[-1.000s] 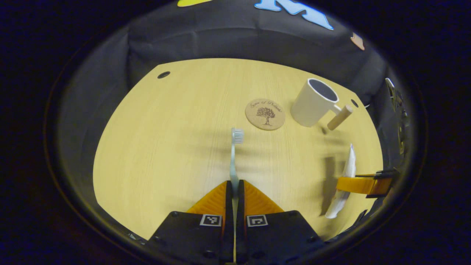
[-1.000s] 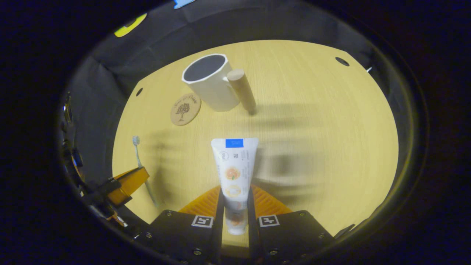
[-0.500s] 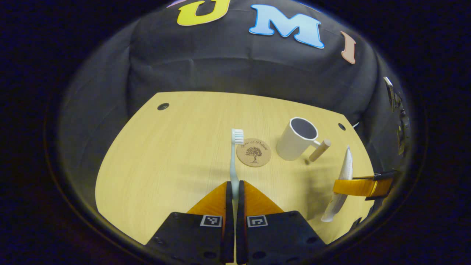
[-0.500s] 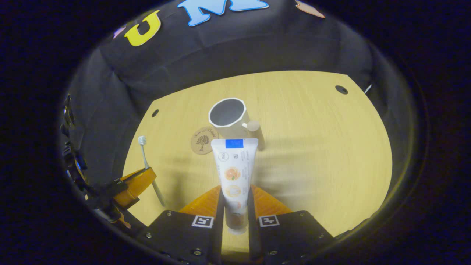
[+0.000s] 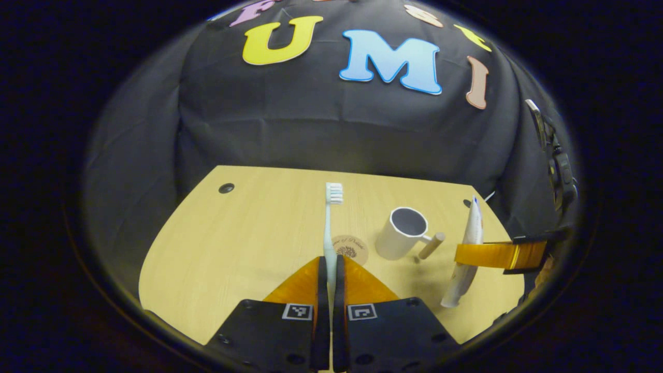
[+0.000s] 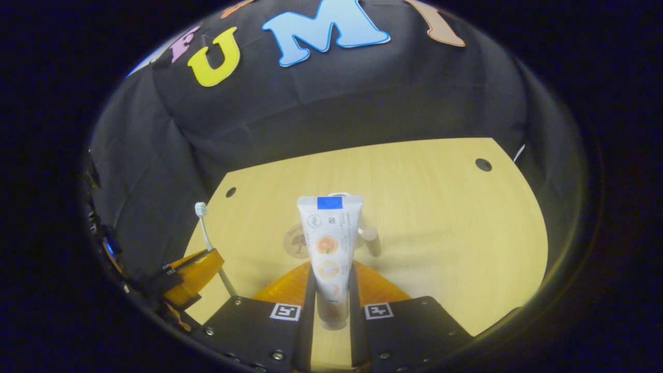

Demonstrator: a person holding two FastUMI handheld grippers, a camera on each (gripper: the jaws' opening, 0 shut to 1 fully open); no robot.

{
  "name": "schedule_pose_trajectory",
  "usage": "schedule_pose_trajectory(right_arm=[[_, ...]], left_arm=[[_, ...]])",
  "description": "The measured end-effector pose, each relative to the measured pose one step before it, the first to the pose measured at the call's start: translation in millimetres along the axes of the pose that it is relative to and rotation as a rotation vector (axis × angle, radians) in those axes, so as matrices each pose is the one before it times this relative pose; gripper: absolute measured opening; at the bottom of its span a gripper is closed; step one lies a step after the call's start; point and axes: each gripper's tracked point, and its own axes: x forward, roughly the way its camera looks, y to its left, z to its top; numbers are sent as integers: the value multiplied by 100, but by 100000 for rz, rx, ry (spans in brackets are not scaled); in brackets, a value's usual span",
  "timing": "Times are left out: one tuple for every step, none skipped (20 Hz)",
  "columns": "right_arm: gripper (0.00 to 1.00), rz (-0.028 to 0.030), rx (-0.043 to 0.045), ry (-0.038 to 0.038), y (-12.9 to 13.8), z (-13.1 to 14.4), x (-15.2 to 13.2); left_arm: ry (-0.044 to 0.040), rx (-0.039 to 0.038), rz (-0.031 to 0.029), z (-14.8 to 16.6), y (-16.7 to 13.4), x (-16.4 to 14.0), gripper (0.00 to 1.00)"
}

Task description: Put the toothbrush and toothpaste on the desktop into the cup, then pick up the cup and place it on the coaster on the desktop.

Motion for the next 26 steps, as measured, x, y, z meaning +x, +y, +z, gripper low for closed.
schedule_pose_trajectory(right_arm=[[30, -251, -286, -2697, -34, 907, -75], [30, -406, -143, -2141, -85, 778, 169], [30, -613, 63, -1673, -75, 631, 493], [30, -490, 324, -1273, -88, 488, 185], [30, -299, 783, -1348, -75, 626, 377], [30, -130, 1079, -1264, -23, 587, 504], [30, -455, 1285, -959, -109, 613, 511], [30, -526, 979, -794, -81, 561, 606], [30, -767, 620, -1187, -168, 674, 533], [30, -909, 519, -1538, -175, 685, 610], [29, -602, 762, -1619, -243, 693, 589], [29, -407, 1430, -1334, -56, 716, 692], [29, -380, 2034, -1209, -123, 505, 754], [29, -87, 2057, -1625, 92, 532, 577], [29, -193, 1745, -1977, 66, 559, 653], [29, -170, 1625, -1780, 6, 498, 588], [29, -246, 2043, -1563, -11, 397, 505], [29, 108, 2076, -1386, 150, 361, 541], [29, -326, 1899, -315, 60, 5, 506], [29, -295, 927, 114, 59, -78, 442], [29, -793, -79, 454, -63, -373, 623], [29, -789, -908, 463, -93, -392, 505], [29, -249, -1318, -56, -19, -236, 433], [29, 595, -949, 85, -11, -272, 430], [30, 988, -325, 171, 108, -179, 348], [30, 33, 74, 722, -143, -248, 357]], left_arm=[[-1842, 161, -564, 710, -261, -8, 11], [-1483, -144, -635, 522, -149, -57, 10], [-1176, -284, -1002, 307, -281, -61, 11], [-980, -64, -618, 311, -167, -45, 10], [-907, 366, -413, 397, -49, 159, 10], [-901, 568, -236, 367, 16, 0, 10], [-1010, 223, -454, 90, -16, -210, 10], [-590, -226, -537, 339, -17, -253, 10], [-207, -484, -587, 384, -8, -102, 10], [-300, -263, -321, 275, 59, -206, 10], [-154, 50, -67, 382, 116, -66, 10], [-240, 261, 178, 387, 120, -20, 10], [-199, 471, 142, 478, -60, 303, 10], [-416, 532, 478, 426, 191, 15, 10], [-672, 242, 465, 297, 165, -183, 10], [-882, -103, 185, 376, 117, -109, 10], [-378, -57, 179, 188, -5, -226, 10], [-75, 338, 139, 97, 29, -140, 10], [52, 427, 144, 55, -135, -4, 10], [53, 280, -67, 154, -98, -20, 10], [456, -27, -315, 48, -246, 44, 9], [688, -116, 34, -101, -42, -34, 9], [109, 51, 127, 23, -12, -153, 10], [-197, 75, 33, 39, 8, -138, 10], [87, -44, -141, 67, 3, -98, 10], [66, -109, -4, -67, 113, -81, 10]])
